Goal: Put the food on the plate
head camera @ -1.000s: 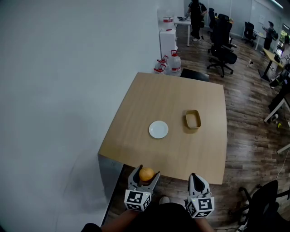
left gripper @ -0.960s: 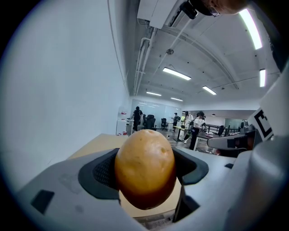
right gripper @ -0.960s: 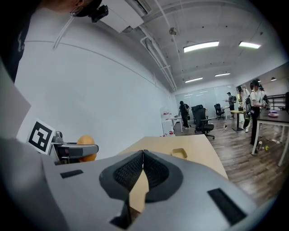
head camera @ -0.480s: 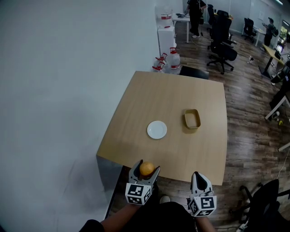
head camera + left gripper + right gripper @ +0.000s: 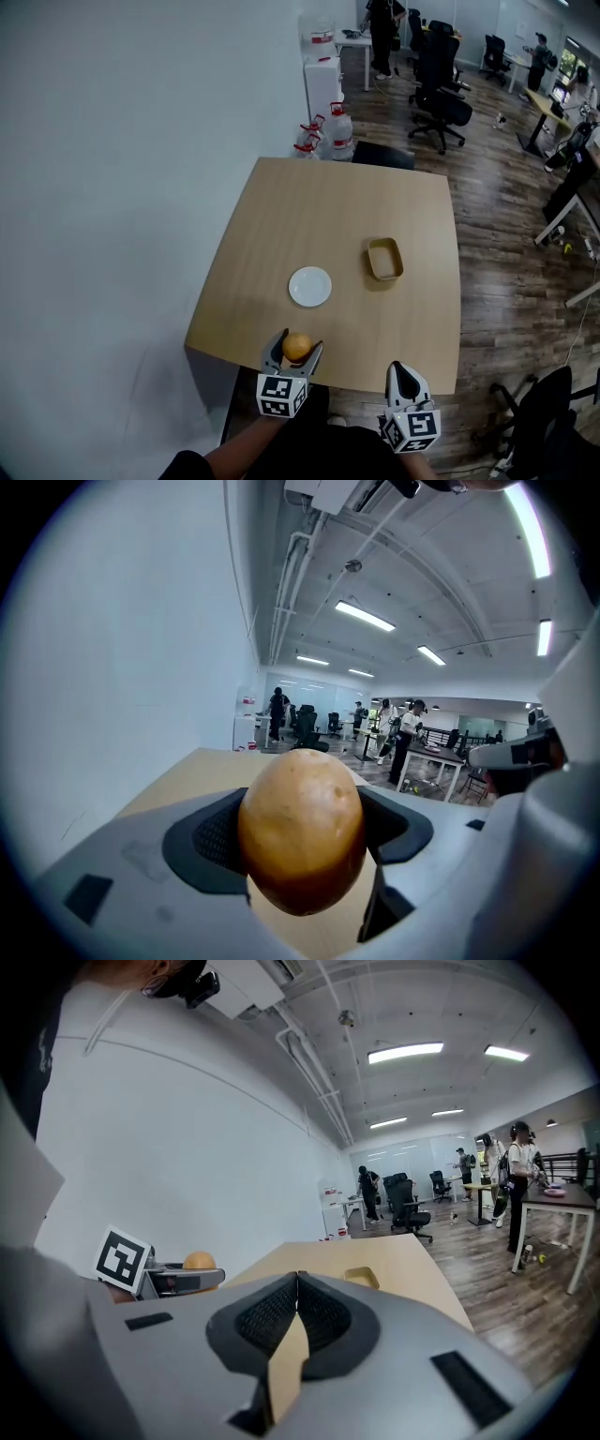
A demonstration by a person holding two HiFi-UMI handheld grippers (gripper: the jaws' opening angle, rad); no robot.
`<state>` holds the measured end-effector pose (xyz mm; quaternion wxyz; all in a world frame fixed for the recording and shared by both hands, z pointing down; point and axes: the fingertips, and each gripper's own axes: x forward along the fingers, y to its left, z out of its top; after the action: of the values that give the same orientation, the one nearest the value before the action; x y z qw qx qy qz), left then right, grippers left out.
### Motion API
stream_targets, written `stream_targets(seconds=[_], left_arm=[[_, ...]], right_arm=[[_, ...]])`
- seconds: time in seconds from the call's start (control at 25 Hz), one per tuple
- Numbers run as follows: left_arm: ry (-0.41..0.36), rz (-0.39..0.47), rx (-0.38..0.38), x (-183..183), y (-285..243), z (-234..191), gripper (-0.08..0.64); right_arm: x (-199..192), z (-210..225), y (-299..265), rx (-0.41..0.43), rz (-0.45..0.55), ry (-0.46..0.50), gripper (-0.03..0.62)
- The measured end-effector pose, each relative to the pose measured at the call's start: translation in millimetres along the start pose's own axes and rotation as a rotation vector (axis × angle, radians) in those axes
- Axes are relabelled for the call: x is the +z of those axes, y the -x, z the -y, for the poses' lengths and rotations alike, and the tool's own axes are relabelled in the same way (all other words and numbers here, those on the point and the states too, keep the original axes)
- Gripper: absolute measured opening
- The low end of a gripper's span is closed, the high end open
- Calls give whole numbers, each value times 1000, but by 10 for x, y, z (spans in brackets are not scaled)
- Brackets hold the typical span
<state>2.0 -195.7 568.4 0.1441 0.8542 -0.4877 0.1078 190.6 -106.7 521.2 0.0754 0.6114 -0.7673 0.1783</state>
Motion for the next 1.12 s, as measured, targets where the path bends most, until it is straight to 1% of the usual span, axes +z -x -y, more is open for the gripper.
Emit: stream_targets(seconds=[0.08, 0.28, 0.56, 0.8, 1.04, 1.12], left_arm=[[8, -13, -2, -17, -152, -111, 325], [24, -45, -6, -99, -532, -325, 324], [15, -105, -20, -231, -1039, -613, 324], [26, -163, -24, -458, -1400, -782, 325], [10, -224, -18, -663, -1706, -950, 324], [17, -248, -19, -715, -1792, -997, 324]], right_arm=[[21, -21, -154, 10, -12, -8, 60], [127, -89, -563, 42, -34, 33, 60], [236, -122, -1076, 51, -68, 30, 60], [246, -93, -1392, 51, -110, 31, 60], [245, -93, -1661, 55, -147, 40, 60], [283, -106, -1738, 49, -149, 41, 60]])
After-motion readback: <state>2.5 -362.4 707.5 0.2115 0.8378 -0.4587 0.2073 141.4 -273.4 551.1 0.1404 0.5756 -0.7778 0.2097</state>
